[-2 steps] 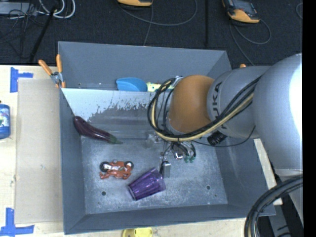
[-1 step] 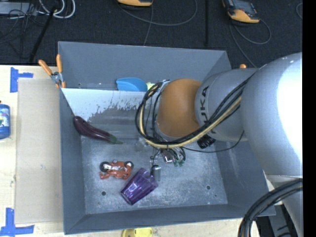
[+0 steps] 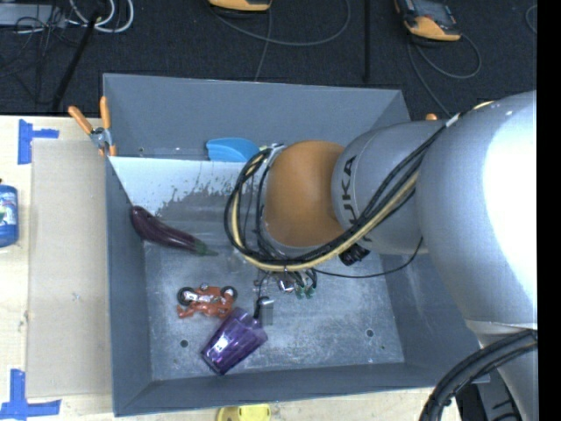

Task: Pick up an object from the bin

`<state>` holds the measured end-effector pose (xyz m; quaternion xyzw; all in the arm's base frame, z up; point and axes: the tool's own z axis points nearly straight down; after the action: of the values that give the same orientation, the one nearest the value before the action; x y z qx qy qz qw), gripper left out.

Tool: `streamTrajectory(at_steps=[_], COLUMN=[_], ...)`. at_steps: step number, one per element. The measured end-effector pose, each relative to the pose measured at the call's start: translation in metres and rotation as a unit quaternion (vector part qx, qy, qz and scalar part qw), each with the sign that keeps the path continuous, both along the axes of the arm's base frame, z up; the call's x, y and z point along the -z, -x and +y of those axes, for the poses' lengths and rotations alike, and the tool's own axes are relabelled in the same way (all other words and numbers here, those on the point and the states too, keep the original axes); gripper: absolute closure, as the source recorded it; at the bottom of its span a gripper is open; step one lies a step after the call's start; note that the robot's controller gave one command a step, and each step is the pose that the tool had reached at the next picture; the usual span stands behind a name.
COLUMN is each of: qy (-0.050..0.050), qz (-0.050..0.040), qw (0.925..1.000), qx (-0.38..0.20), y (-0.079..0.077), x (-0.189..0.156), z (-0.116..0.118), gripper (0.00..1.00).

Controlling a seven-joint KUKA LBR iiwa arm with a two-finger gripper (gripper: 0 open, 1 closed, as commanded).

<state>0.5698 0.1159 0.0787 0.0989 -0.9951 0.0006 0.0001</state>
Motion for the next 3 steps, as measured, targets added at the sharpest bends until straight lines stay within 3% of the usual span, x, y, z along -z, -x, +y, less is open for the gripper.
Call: streamTrajectory(at_steps=[1,2,3], qy=[-0.001,-0.001,-0.001], qz=[-0.0014,-0.0003,-0.0002], qw=[0.9996,0.9955,0.9954], qx=[0.03,-0.095,-0.095], y=[0.004,0.0,0.0], x=[0.005,0.003,0.003], z=[0.051,0.061,0.062], gripper=[0.0,1.0,1.0])
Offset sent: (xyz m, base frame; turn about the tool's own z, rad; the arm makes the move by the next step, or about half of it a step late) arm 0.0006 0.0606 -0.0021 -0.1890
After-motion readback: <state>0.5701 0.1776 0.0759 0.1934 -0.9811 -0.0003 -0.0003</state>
